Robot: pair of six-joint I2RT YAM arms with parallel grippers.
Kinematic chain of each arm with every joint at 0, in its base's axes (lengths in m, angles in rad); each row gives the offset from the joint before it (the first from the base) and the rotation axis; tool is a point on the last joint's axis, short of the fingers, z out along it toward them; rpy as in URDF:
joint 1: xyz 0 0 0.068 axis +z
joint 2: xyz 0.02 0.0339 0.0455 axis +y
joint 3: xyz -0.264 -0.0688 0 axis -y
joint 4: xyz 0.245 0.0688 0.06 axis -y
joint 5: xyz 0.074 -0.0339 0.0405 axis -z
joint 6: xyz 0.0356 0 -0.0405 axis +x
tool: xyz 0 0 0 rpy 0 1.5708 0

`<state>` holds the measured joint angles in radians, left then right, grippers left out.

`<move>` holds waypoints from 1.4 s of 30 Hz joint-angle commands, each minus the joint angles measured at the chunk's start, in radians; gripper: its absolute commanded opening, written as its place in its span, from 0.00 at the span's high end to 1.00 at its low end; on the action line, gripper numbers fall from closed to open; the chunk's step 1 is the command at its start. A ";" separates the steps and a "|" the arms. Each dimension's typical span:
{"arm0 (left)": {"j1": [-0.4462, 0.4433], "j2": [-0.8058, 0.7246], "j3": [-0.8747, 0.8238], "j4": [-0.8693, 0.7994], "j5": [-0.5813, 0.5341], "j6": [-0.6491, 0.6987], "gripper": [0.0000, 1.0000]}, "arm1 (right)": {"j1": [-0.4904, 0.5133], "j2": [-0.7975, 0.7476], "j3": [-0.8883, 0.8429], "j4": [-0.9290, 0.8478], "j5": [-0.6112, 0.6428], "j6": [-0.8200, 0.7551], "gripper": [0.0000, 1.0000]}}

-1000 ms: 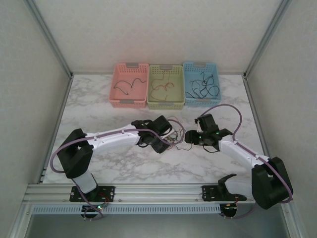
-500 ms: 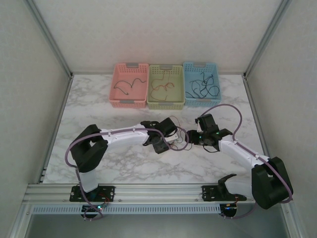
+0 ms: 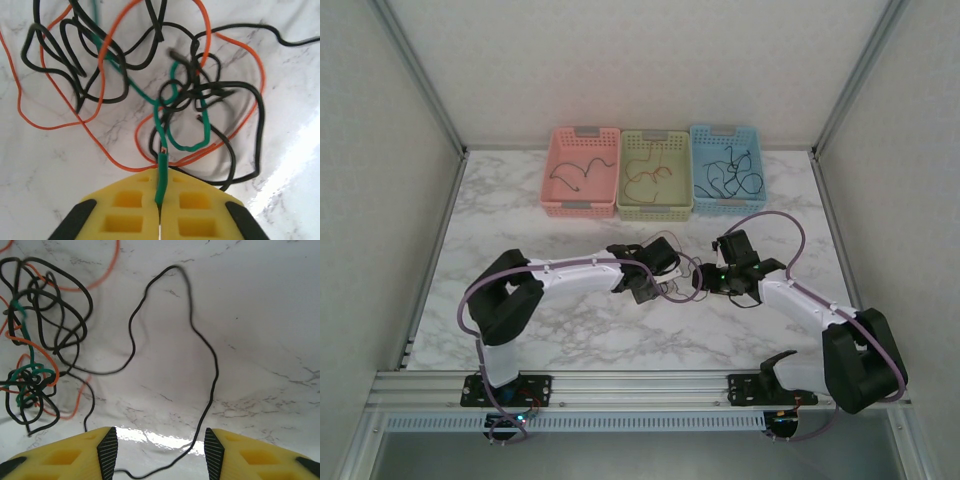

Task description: Untangle the cables

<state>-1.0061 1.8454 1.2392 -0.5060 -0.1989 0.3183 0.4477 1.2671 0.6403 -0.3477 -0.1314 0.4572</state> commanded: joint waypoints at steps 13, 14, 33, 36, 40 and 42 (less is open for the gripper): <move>0.018 -0.380 -0.051 -0.028 0.071 -0.203 1.00 | -0.007 -0.082 -0.003 0.040 -0.072 0.008 0.50; 0.022 -0.397 -0.058 -0.034 0.080 -0.214 1.00 | -0.006 -0.105 -0.007 0.049 -0.087 0.011 0.50; 0.084 -0.485 -0.036 -0.114 0.256 -0.347 1.00 | 0.115 -0.362 -0.093 0.434 -0.346 -0.066 0.15; 0.084 -0.485 -0.027 -0.104 0.278 -0.350 1.00 | 0.132 -0.269 -0.076 0.484 -0.390 -0.077 0.15; 0.085 -0.479 -0.017 -0.113 0.281 -0.352 1.00 | 0.181 -0.186 -0.039 0.493 -0.394 -0.127 0.17; 0.086 -0.481 -0.019 -0.118 0.284 -0.352 1.00 | 0.197 -0.154 -0.021 0.477 -0.397 -0.150 0.20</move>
<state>-0.9291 1.3777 1.1908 -0.6037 0.0574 -0.0196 0.6216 1.0908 0.5655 0.0933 -0.4999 0.3645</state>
